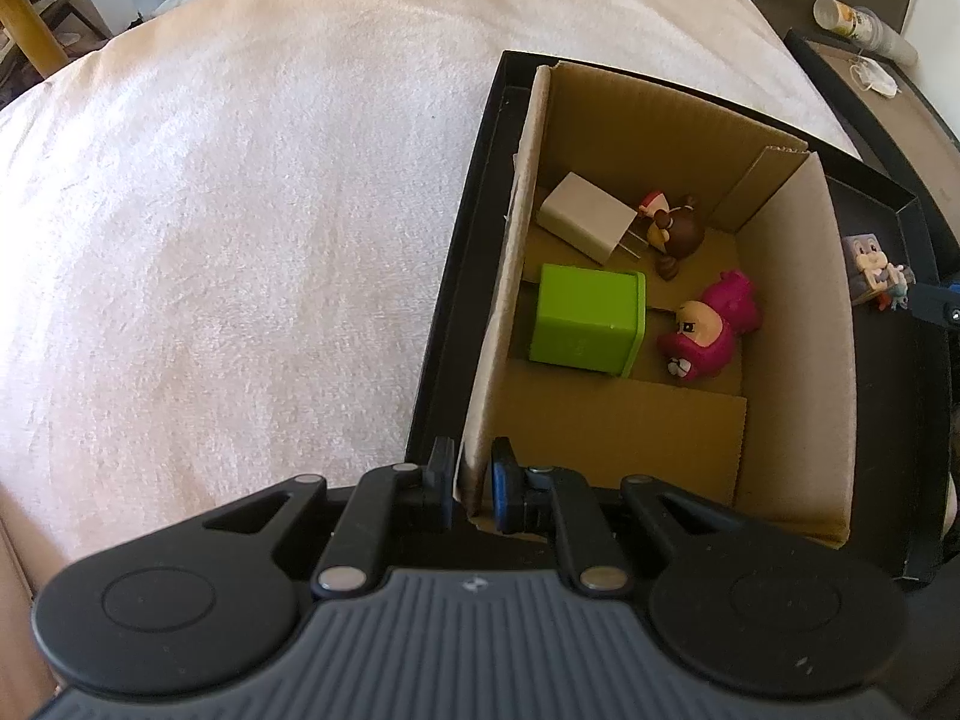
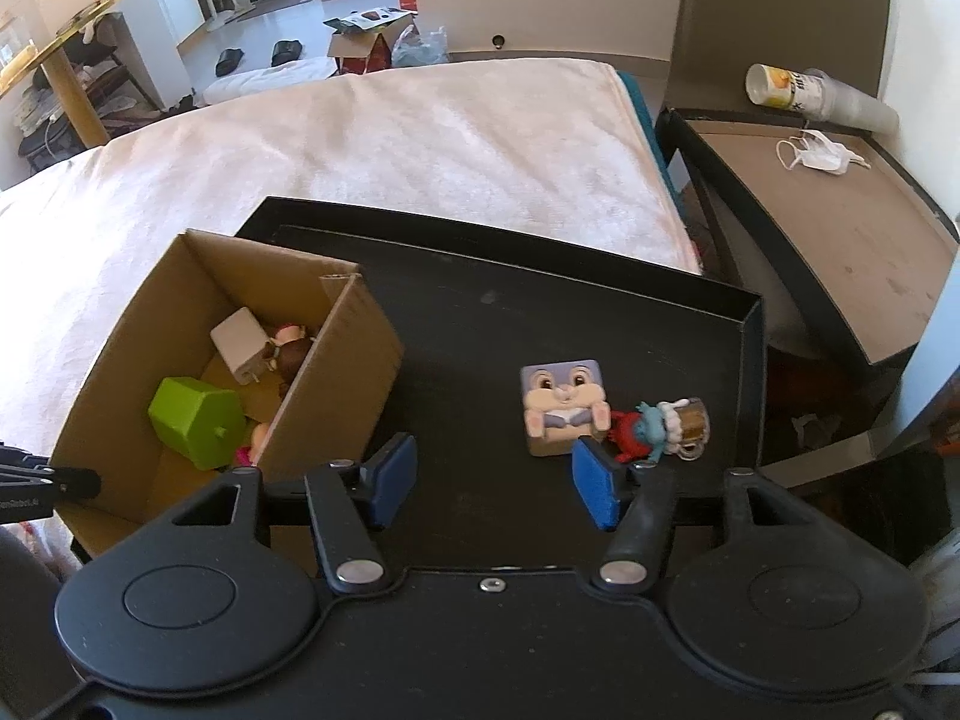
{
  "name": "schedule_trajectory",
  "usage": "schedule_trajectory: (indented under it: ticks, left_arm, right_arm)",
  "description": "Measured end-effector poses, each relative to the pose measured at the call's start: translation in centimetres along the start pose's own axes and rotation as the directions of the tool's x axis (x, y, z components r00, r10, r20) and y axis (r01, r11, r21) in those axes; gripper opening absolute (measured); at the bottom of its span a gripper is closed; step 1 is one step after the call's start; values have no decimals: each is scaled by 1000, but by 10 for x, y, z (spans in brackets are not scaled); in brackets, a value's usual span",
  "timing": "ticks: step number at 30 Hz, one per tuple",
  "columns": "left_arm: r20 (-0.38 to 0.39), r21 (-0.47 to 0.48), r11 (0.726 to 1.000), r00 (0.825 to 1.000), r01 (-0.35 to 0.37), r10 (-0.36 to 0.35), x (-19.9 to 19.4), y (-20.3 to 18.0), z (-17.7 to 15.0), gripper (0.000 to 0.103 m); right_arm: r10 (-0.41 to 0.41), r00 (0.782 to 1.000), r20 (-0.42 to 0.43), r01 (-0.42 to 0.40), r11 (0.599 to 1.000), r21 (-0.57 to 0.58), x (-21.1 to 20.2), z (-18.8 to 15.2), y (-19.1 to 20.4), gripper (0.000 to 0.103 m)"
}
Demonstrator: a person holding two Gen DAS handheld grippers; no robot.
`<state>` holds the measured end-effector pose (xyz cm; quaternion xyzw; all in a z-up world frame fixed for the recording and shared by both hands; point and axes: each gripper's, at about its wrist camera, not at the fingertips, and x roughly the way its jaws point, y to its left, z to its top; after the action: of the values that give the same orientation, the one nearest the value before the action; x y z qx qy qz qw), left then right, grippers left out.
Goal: Organize rigid objects
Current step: 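Move the right tool toward the blue smurf figure holding a mug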
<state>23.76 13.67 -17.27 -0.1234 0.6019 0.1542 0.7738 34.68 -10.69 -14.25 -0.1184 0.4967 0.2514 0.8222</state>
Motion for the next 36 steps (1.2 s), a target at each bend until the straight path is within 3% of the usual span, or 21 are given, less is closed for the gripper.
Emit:
schedule_trajectory:
  ticks: [23, 36]
  left_arm:
    - [-11, 16, 998, 999, -53, 53, 1, -8, 3, 12]
    - [-5, 14, 997, 997, -72, 72, 2, -9, 3, 12]
  right_arm:
    - [-21, 1000, -9, 21, 999, 25, 11, -9, -35, 65]
    - [-33, 999, -9, 34, 994, 108, 20, -12, -90, 65]
